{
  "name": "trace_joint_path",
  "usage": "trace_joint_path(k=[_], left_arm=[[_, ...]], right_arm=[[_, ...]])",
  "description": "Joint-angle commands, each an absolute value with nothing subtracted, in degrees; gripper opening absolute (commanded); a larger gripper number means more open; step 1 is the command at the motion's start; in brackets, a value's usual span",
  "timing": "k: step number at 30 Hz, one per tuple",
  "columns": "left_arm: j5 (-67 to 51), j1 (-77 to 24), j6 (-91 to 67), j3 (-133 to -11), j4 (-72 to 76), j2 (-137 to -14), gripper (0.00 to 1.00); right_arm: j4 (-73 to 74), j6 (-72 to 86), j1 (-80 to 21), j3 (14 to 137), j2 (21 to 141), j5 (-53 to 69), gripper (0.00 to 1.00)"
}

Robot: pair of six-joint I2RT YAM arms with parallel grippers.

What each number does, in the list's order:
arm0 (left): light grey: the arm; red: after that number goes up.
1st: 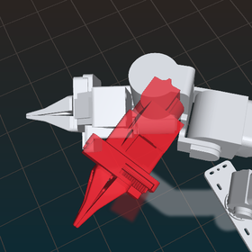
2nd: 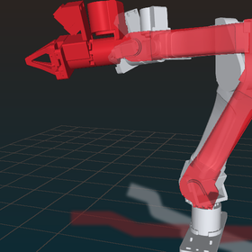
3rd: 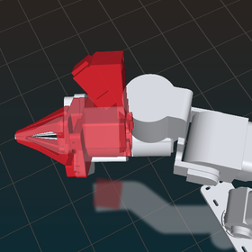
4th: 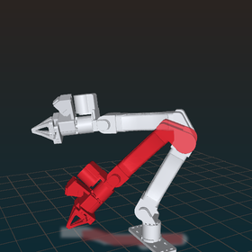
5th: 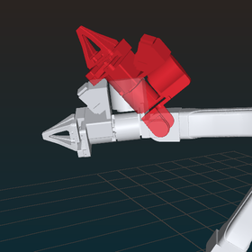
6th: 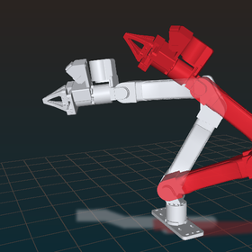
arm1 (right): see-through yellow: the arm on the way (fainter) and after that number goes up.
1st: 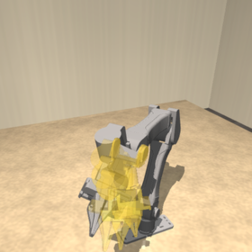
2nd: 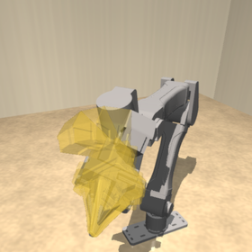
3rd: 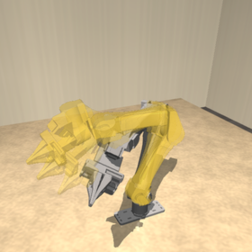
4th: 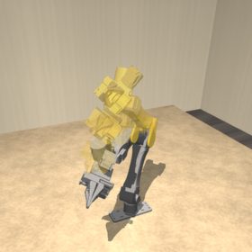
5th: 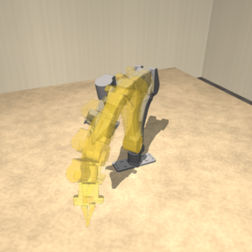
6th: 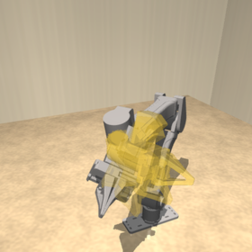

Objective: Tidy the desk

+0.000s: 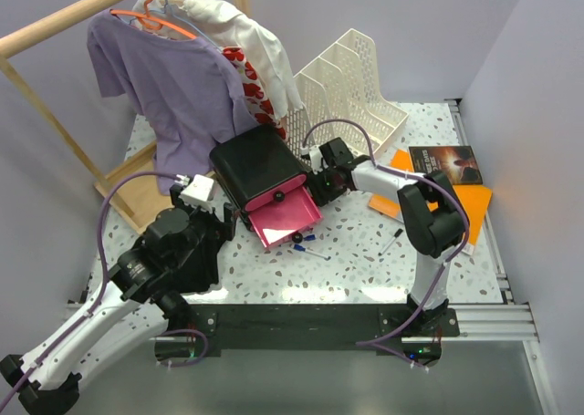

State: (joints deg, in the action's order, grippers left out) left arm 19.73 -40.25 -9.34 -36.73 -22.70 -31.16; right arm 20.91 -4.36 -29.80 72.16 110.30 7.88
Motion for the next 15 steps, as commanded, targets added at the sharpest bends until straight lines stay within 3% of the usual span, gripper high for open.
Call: trace_joint_path(k=[1,4,8,15], left_arm=[[18.9,-39.99,-8.53,-36.3,-19.42,-30.94,1.0],[18.72,-39.99,-8.53,-36.3,-19.51,-31.02,1.0],[18.55,-39.99,-8.53,-36.3,-19.51,-30.59,1.0],[18.28,-39.99,-8.44,-36.3,-19.34,-30.15,1.0]], right_arm=[[18.9,-2.99,-30.32,73.21,111.18,5.89,0.47],[19.68,-3.08,-30.24,73.39,112.32,5.71,0.4],[20.74,-4.57,-30.23,71.81,111.01,5.98,0.17],[23.55,-9.22,-30.15,67.25,102.41,6.24,0.01]])
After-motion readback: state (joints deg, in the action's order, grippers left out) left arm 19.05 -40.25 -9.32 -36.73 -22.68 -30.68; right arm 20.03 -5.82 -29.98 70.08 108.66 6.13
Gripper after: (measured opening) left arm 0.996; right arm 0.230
